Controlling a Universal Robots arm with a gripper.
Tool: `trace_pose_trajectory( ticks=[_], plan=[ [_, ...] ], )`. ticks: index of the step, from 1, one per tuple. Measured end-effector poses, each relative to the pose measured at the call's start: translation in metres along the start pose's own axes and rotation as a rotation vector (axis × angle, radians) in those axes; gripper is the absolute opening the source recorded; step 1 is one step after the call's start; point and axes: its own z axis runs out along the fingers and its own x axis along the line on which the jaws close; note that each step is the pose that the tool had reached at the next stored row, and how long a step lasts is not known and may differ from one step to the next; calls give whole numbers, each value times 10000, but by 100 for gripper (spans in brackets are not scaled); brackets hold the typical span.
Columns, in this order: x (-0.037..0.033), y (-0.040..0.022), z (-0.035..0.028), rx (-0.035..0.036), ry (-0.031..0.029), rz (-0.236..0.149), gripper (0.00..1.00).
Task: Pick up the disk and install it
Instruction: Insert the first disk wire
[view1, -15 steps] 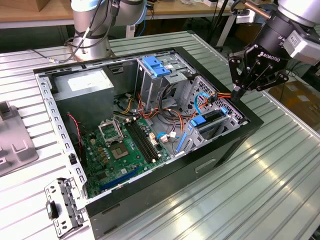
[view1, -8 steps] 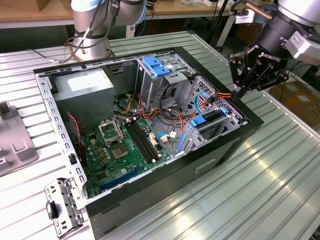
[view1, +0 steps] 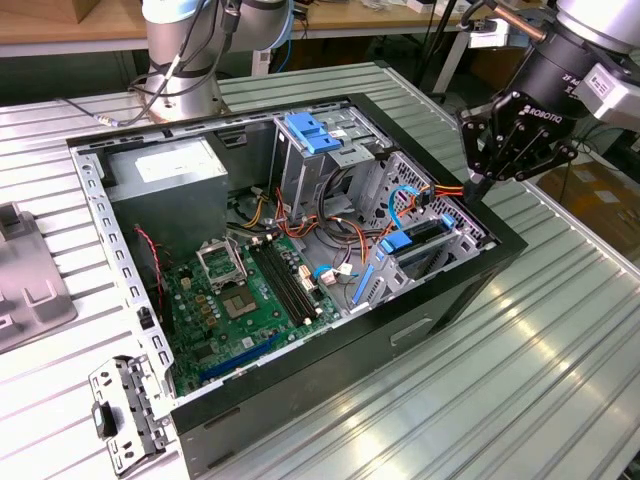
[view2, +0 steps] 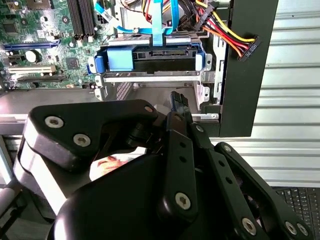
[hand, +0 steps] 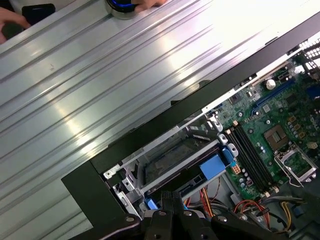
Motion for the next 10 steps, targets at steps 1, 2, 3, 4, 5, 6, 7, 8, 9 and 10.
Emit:
trace_pose_trajectory(
  ticks=[1, 2, 3, 4, 5, 6, 7, 8, 9, 10],
  plan=[
    [0, 0, 0, 0, 0, -1, 11],
    [0, 0, 0, 0, 0, -2, 11],
    [0, 0, 0, -1, 0, -3, 11],
    [0, 0, 0, -1, 0, -4, 17],
    [0, 0, 0, 0, 1, -4, 24],
    [0, 0, 0, -1, 0, -5, 30],
    [0, 0, 0, -1, 0, -6, 30],
    [0, 0, 0, -1, 0, -7, 30],
    [0, 0, 0, -1, 0, -7, 36],
    [0, 0, 0, -1, 0, -8, 42]
  ],
)
